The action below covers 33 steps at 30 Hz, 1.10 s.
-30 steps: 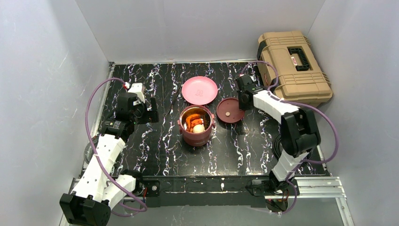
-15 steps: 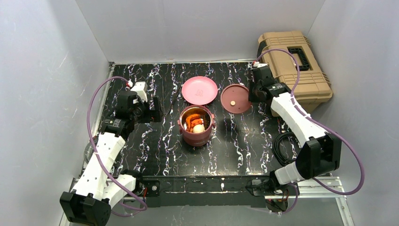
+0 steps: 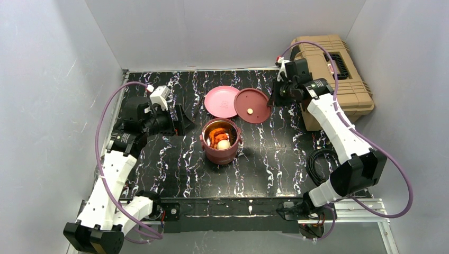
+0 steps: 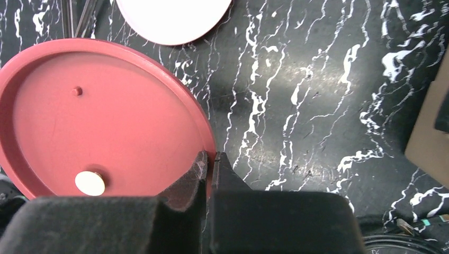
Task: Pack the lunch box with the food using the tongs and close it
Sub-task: Pick up the box lid from the center of the board, then close the box lid on the packing box.
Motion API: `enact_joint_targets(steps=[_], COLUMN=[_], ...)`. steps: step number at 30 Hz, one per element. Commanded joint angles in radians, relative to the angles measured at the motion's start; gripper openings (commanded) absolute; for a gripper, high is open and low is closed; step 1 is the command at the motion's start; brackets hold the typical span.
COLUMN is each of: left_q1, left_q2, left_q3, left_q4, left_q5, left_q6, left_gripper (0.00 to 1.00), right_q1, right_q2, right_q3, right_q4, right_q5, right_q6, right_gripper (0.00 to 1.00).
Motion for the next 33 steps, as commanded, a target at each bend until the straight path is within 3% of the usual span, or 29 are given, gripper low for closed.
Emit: enact_joint_targets(steps=[1,13,27,33], left_q1=[-0.027,-0.033,-0.044,-0.085], left_q2=[-0.009,-0.013,0.008,0.029], left_q3=[0.009,-0.043,-0.084,-0.101], left_q4=[-0.024,-0.008,0.042,0.019], left_q5=[0.126,0.112,0.075,-0.036], left_q6=[-0.040,-0.123,-0.148,-0.127], left_gripper=[0.90,0.98,0.98,0.98], right_q1=[0.046,0.282,0.427,0.460], right_q2=[0.037,0.191,0.257,0.256], right_q3=[0.081,0.206,0.265,0.239], right_q4=[-0.050,-0.103,-0.195,-0.181], right_q5=[-0.069,0.107,0.282,0.301], right_q6=[0.027,0.114,0.143,0.164], right_gripper=[0.01,0.01,0.01,0.01])
